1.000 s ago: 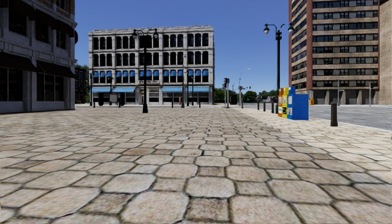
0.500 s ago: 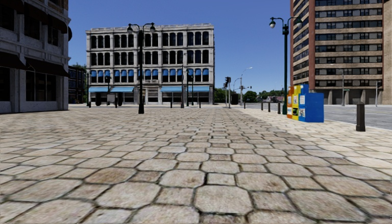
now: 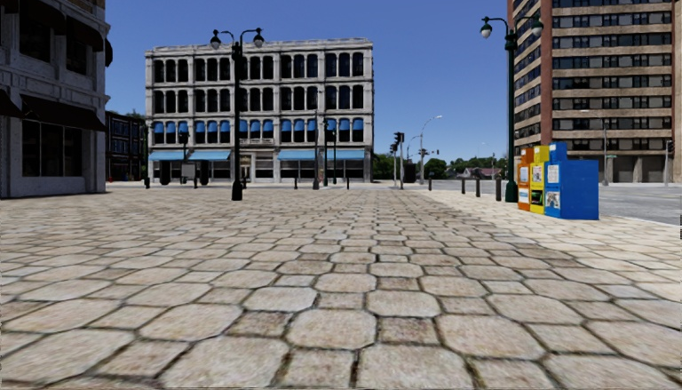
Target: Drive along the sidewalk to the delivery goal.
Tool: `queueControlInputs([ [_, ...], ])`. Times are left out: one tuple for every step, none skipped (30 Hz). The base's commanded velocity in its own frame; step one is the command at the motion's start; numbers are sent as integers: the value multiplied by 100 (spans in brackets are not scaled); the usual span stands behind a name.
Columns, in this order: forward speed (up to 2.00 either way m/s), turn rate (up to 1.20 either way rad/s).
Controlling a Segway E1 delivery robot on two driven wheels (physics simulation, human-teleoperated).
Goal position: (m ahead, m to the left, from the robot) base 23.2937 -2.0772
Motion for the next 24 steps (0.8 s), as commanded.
queueControlInputs([
  [200,0],
  [200,0],
  [200,0],
  [200,0],
  [200,0],
  [200,0],
  [200,0],
  [200,0],
  [200,0],
  [200,0],
  [200,0],
  [200,0],
  [200,0],
  [200,0],
  [200,0],
  [200,0],
  [200,0],
  [200,0],
  [200,0],
  [200,0],
  [200,0],
  [200,0],
  [200,0],
  [200,0],
])
